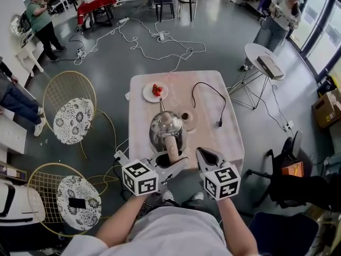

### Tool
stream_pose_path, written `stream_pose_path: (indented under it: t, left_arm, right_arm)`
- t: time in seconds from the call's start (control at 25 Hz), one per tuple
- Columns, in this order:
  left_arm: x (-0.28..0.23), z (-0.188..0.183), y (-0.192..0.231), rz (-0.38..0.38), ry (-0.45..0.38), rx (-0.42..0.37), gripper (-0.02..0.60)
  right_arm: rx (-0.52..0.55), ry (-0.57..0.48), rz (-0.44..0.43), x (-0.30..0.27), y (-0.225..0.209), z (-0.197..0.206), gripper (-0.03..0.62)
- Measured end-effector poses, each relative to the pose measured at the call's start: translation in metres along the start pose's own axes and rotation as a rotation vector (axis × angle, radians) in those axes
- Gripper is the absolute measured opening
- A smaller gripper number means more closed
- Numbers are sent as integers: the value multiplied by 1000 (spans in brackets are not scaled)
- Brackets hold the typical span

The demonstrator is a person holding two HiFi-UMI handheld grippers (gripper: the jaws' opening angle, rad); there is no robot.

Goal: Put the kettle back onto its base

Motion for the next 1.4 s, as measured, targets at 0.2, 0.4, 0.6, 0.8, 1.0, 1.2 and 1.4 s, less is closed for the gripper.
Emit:
stream_pose_path:
  t: [0.2, 0.4, 0.6, 0.8, 1.0, 1.2, 1.4]
  left_arm:
    - [-8, -3, 11, -1, 4, -5, 158]
    - [-23, -8, 25, -25, 2, -12, 158]
    - [-38, -14, 40, -81, -17, -10, 158]
    - [-61, -21, 58, -117, -43, 3, 159]
    - [-83, -20, 74, -145, -54, 18, 160]
    - [-102, -16, 88, -165, -67, 23, 160]
    - [-114, -15, 100, -191, -81, 17, 160]
  right_arm:
    - [-1, -4, -6, -11, -6, -1, 5]
    - [3, -11, -46, -31, -20, -6, 5]
    - [19, -14, -97, -48, -38, -15, 5]
    - [24, -6, -121, -65, -68, -24, 5]
    - [23, 13, -136, -77, -95, -25, 5]
    - [18, 23, -147, -89, -117, -23, 5]
    - [24, 32, -180, -102, -127, -24, 5]
Point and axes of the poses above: the fingertips, and each gripper's own axes: x backward along the fingers, y to its left, z out of its underside, the point moved 5 cm from there along x, backward along the fingers, and after that the axes turned 11 degrees about z, right-handed, at the moved point
